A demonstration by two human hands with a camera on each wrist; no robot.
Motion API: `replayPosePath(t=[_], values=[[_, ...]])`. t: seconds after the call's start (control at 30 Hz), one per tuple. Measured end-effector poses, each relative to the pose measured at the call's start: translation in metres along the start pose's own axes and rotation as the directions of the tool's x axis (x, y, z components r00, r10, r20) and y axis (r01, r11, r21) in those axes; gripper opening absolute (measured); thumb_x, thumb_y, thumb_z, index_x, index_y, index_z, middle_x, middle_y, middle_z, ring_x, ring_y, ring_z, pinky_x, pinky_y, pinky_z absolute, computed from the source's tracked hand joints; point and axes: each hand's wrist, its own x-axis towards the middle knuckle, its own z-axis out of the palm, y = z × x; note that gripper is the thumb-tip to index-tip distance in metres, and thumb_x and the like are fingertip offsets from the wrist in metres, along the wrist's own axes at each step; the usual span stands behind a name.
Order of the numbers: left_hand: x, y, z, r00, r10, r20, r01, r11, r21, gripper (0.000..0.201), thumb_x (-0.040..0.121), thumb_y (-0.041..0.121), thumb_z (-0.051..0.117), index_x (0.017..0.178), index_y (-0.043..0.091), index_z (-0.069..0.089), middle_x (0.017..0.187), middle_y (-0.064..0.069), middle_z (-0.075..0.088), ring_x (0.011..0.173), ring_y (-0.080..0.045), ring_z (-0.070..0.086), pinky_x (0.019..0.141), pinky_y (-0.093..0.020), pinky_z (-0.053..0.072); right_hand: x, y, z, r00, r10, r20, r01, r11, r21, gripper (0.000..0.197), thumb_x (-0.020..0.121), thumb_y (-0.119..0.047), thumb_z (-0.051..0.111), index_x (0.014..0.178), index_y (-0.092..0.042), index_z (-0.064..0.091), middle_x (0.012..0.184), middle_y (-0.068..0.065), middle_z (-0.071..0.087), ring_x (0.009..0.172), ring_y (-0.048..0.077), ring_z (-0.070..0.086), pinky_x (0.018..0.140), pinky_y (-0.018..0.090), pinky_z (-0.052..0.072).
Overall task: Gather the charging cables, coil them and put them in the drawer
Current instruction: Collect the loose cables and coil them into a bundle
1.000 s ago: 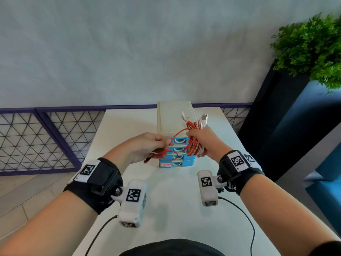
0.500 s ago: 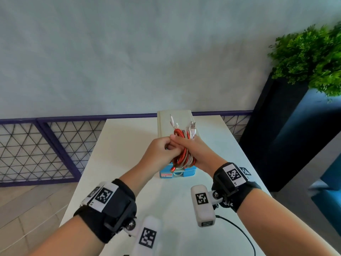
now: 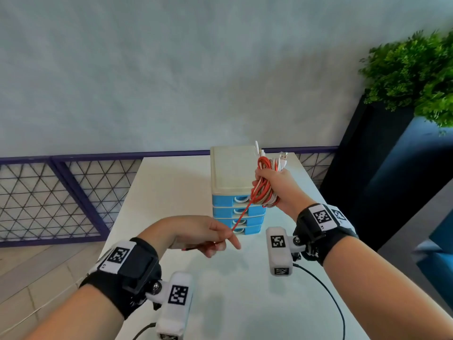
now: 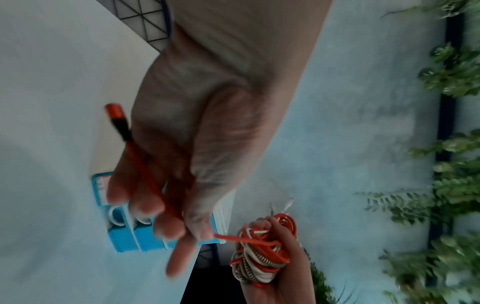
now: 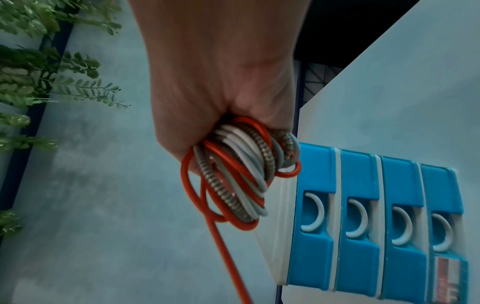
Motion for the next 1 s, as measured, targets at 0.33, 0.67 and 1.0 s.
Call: replayPosePath(t=[0.33, 0.67, 1.0], values=[[0.018, 0.028, -0.019, 0.71, 0.345, -0.614, -0.025, 0.883, 0.468, 0.008, 0.076, 0.018, 0.077, 0.084, 0.02, 0.077, 0.068, 0.017, 0.063, 0.06, 0.001, 0.052, 0.054, -0.003, 0.036, -0.019, -0.002, 0.01, 0.957, 0.12, 0.262, -0.055, 0.968, -0.244, 0.021, 0.086, -0.009, 0.066, 0.103, 0.002, 0.06, 0.082, 0.013, 0.073, 0.075, 0.022, 0.071, 0.068, 0.033, 0.06], [0.023, 0.038, -0.007, 0.637, 0.184, -0.749, -0.044, 0.978, 0.203, 0.05, 0.066, 0.01, 0.079, 0.099, 0.013, 0.041, 0.081, -0.003, 0.069, 0.07, -0.017, 0.063, 0.063, -0.032, 0.053, -0.027, 0.013, 0.023, 0.929, 0.14, 0.343, 0.015, 0.911, -0.412, 0.023, 0.089, -0.019, 0.065, 0.105, -0.002, 0.065, 0.093, 0.018, 0.073, 0.088, 0.03, 0.072, 0.085, 0.042, 0.057], [0.009, 0.038, -0.017, 0.716, -0.007, -0.698, -0.228, 0.943, -0.243, 0.009, 0.09, 0.006, 0.059, 0.094, 0.002, 0.065, 0.082, -0.014, 0.073, 0.068, -0.015, 0.071, 0.065, -0.024, 0.057, -0.016, 0.026, 0.018, 0.982, 0.046, 0.182, 0.046, 0.881, -0.471, 0.03, 0.088, -0.035, 0.066, 0.1, -0.008, 0.062, 0.077, 0.005, 0.067, 0.067, 0.015, 0.068, 0.069, 0.03, 0.06]])
